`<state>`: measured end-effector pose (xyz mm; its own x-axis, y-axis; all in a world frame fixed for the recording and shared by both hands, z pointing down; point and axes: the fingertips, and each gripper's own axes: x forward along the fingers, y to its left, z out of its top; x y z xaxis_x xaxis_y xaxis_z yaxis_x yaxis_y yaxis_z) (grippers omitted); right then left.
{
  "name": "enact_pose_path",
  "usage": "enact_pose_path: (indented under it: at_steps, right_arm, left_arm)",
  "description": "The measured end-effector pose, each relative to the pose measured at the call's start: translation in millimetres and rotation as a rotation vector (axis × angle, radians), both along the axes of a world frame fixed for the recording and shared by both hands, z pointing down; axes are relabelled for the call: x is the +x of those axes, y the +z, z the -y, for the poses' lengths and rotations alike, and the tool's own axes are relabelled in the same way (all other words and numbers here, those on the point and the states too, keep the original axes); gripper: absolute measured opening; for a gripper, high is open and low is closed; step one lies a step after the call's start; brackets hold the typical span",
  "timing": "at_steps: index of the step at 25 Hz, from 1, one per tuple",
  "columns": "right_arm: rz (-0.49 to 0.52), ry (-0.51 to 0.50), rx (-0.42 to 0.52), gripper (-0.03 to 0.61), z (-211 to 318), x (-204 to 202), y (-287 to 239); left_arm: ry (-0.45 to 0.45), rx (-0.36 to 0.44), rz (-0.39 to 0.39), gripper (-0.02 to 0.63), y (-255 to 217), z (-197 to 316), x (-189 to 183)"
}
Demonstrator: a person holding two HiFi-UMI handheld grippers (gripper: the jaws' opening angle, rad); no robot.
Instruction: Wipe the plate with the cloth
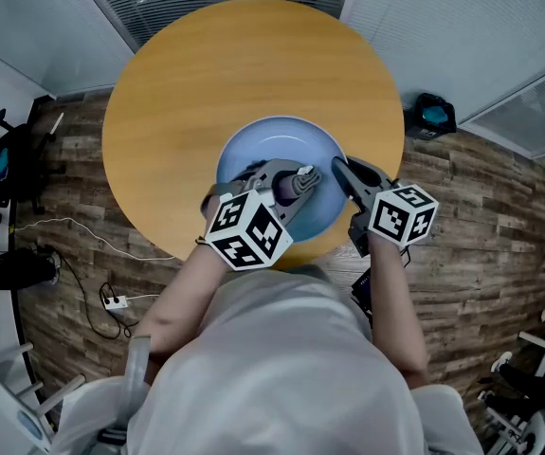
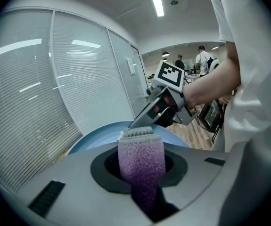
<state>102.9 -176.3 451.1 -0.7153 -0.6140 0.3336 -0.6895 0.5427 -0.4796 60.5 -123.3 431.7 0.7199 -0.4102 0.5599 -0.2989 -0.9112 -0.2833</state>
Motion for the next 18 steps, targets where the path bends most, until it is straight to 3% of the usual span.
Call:
enact_pose_path:
  at_steps: [8,18]
  right_arm:
    - [0.004,-0.019,-0.016,0.041,-4.6,-1.6,0.1]
    - [0.010,-0.098,-0.019,0.043,-9.2,-13.2,-9.1]
  left_arm:
    - [-0.111,0.093,0.074,0.077,-9.2,33.4,-34.4]
    - [-0.116,0.037,0.094,0.077,8.5,31.4,-32.3]
